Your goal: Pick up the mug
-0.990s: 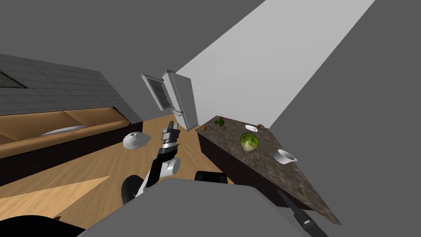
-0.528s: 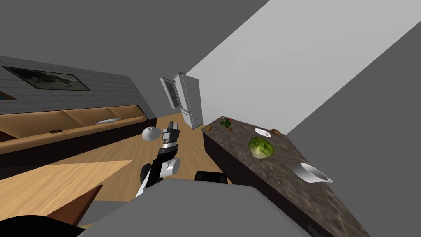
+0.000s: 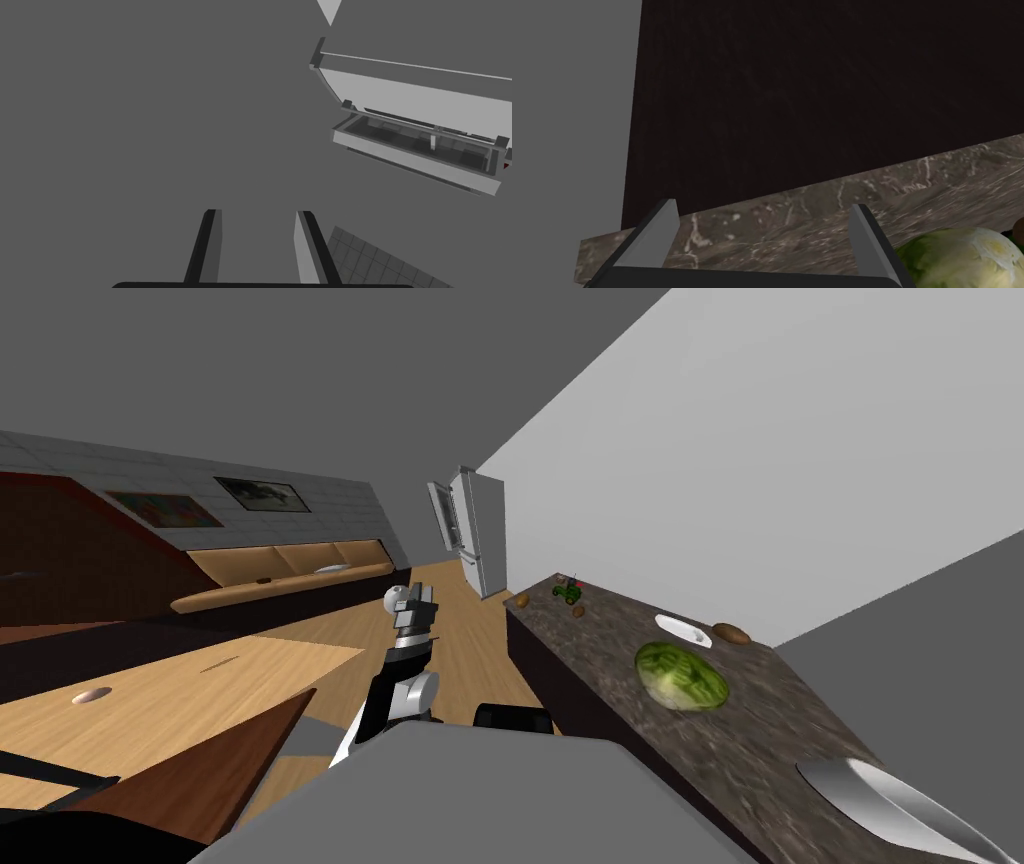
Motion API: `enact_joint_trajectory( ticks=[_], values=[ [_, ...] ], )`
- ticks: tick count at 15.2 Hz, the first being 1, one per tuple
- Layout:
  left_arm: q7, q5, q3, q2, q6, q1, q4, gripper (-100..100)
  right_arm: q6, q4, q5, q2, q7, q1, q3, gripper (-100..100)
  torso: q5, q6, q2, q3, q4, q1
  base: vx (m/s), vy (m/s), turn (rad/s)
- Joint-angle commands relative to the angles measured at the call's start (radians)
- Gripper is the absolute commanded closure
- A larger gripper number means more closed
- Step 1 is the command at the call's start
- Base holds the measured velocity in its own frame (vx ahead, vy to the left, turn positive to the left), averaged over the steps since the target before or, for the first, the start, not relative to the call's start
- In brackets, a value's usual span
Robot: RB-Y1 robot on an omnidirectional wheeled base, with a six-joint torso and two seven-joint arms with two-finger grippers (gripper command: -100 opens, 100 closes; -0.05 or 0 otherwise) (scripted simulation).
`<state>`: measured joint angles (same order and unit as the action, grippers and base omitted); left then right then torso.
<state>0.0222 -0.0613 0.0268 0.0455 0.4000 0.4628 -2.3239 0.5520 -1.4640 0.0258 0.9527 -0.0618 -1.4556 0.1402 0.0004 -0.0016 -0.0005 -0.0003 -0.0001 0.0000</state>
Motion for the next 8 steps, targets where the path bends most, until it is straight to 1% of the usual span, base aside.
enact_joint_trajectory(
  ticks=[1,2,3,4,5,6,7,8],
  values=[
    [0.000,0.000,0.000,0.000,0.000,0.000,0.000,0,0.002,0.039,0.002,0.045,-0.015,-0.045,0.006,-100,0.000,0.000,0.000,0.000,0.000,0.000,0.032,0.011,0.324],
    [0.000,0.000,0.000,0.000,0.000,0.000,0.000,0,0.002,0.039,0.002,0.045,-0.015,-0.045,0.006,-100,0.000,0.001,0.000,0.000,0.000,0.000,0.025,0.001,0.101],
    [0.000,0.000,0.000,0.000,0.000,0.000,0.000,0,0.002,0.076,0.007,0.080,-0.027,-0.078,0.009,-100,0.000,0.002,0.000,0.000,0.000,0.000,0.036,-0.002,0.218],
    [0.000,0.000,0.000,0.000,0.000,0.000,0.000,0,0.002,0.076,0.007,0.087,-0.027,-0.089,0.009,-100,0.000,0.001,-0.001,0.000,0.000,-0.001,0.044,-0.012,0.277],
    [0.000,0.000,0.000,0.000,0.000,0.000,0.000,0,0.002,0.076,0.007,0.087,-0.027,-0.089,0.009,-100,0.000,0.001,-0.001,-0.001,0.000,-0.002,0.021,-0.006,0.144],
    [0.000,0.000,0.000,0.000,0.000,0.000,0.000,0,0.003,0.110,0.011,0.127,-0.038,-0.121,0.011,-100,0.000,0.001,0.000,0.000,0.000,-0.001,0.035,-0.012,0.263],
    [0.000,0.000,0.000,0.000,0.000,0.000,0.000,0,0.003,0.110,0.011,0.127,-0.038,-0.130,0.011,-100,0.000,0.000,-0.001,0.000,0.000,-0.001,0.033,-0.013,0.254],
    [0.000,0.000,0.000,0.000,0.000,0.000,0.000,0,0.003,0.110,0.011,0.127,-0.038,-0.130,0.011,-100,0.000,0.001,-0.001,-0.001,0.000,-0.002,0.015,-0.005,0.100]
  ],
)
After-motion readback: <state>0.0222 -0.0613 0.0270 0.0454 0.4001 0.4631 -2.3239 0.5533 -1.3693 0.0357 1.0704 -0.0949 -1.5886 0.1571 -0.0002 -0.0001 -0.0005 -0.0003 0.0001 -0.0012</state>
